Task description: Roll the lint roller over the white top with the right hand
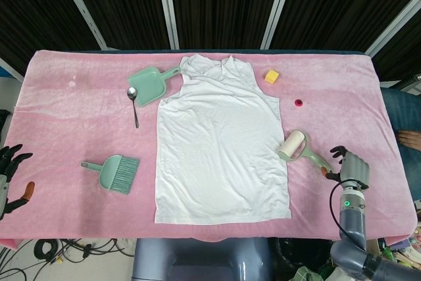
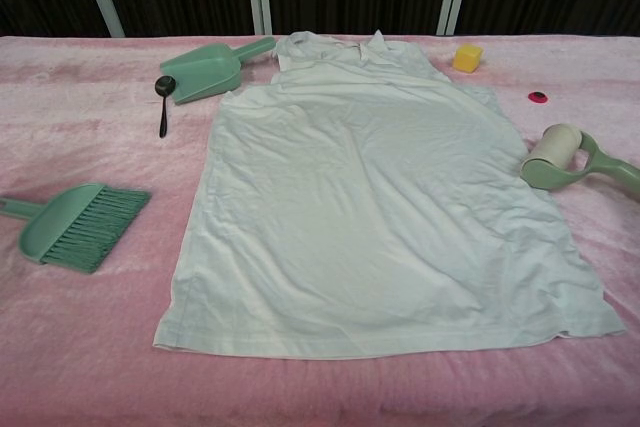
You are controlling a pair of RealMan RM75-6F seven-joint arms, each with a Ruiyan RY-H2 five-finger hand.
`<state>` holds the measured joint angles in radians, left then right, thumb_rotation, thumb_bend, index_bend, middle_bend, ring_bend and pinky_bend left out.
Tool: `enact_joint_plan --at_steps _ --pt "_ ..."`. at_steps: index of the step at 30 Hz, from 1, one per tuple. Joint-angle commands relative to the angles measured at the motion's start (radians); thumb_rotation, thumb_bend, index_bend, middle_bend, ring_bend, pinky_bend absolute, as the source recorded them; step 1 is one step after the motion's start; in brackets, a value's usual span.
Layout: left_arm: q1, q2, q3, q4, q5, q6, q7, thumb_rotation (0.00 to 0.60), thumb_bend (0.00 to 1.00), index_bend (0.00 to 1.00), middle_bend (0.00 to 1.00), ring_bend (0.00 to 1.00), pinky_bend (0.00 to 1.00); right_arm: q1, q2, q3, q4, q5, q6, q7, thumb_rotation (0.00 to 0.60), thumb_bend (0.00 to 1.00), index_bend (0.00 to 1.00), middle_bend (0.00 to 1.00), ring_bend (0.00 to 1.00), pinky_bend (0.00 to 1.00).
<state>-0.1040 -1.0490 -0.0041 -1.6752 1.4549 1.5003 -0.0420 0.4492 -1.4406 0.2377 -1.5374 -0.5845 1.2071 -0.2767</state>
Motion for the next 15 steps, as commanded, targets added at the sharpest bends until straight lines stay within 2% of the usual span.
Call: enact_joint_plan --at_steps 1,15 --pt "-0.001 0.0 0.001 0.002 0.003 -0.007 0.001 0.6 0.43 0.19 0.08 0.0 0.01 0.017 -0.015 0.019 0.012 0.028 -0.013 -0.023 0.6 0.16 0.42 0.42 0.45 0.41" --pt "0.001 0.001 -0.007 0.003 -0.006 -0.021 0.002 0.6 0.43 0.19 0.08 0.0 0.01 0.063 -0.063 0.057 0.056 0.097 -0.042 -0.093 0.6 0.16 0.44 0.44 0.47 0.42"
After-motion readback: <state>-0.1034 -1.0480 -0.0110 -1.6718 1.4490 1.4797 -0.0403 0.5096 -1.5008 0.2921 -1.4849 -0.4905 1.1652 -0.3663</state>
